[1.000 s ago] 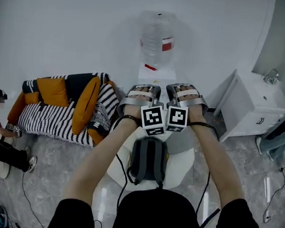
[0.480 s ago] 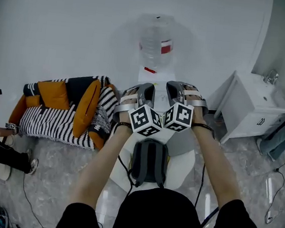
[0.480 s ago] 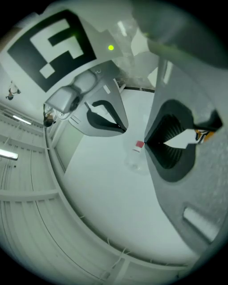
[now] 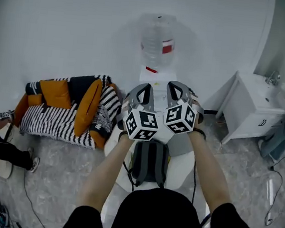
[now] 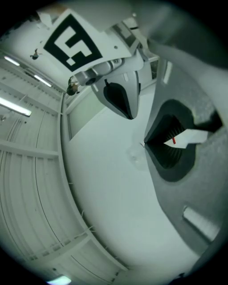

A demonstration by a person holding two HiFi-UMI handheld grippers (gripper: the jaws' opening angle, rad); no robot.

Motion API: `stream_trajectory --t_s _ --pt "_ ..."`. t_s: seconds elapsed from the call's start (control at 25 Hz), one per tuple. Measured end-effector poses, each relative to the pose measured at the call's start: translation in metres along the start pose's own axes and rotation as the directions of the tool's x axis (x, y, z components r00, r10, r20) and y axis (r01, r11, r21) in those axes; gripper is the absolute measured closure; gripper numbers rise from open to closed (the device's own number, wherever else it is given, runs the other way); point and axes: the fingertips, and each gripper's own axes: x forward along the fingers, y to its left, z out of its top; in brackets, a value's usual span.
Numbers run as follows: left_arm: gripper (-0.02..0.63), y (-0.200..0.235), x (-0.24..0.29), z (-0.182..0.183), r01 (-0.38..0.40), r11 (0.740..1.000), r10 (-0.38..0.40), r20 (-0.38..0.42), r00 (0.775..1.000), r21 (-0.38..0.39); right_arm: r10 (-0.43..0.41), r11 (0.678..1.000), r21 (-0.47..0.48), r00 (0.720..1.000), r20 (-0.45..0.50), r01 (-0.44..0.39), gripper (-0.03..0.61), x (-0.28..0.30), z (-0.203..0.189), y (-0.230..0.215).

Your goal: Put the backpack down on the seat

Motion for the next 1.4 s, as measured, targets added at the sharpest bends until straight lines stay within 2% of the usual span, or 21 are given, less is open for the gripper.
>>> stream_trajectory --t_s 0.12,0.28,0.44,0.52,0.68,0.84,1.12,1.4 --pt "0.615 0.002 -0.002 0.003 -0.012 0.992 0.019 0.051 0.999 -0.124 0.005 0.991 0.133 1.000 0.010 -0.007 0.572 -0.002 -0.005 -0.002" --pt "0.615 -0.009 0.001 -0.001 0.020 0.971 0.007 0.114 0.993 -0.237 -0.005 0.979 0.204 1.000 0.017 0.001 0.572 -0.006 -0.021 0.005" --pt "0.615 -0.016 0.002 -0.023 0.029 0.951 0.000 0.093 0.996 -0.308 0.001 0.953 0.302 1.000 0.024 -0.008 0.572 -0.008 -0.035 0.015" --pt "0.615 -0.020 -0.002 -0.030 0.023 0.929 0.006 0.076 0.997 -0.369 0.000 0.924 0.382 1.000 0.023 -0.008 0.572 -0.012 -0.045 0.017" --pt "0.615 -0.023 -0.004 -0.043 0.019 0.867 0.027 0.084 0.996 -0.499 -0.055 0.863 0.504 0.998 0.041 0.027 0.572 -0.019 -0.054 0.018" --pt "0.615 -0.026 0.000 -0.051 0.035 0.851 0.007 0.077 0.997 -0.525 -0.071 0.822 0.569 0.995 0.067 0.020 0.572 -0.018 -0.057 0.027" --pt "0.615 -0.024 -0.001 -0.072 0.014 0.823 0.006 0.034 0.999 -0.568 0.006 0.820 0.571 0.998 0.059 -0.039 0.572 -0.007 -0.060 0.044" --pt "0.615 -0.023 0.010 -0.085 0.001 0.801 -0.004 -0.004 1.000 -0.598 0.042 0.791 0.607 0.997 0.072 -0.077 0.572 0.004 -0.063 0.047"
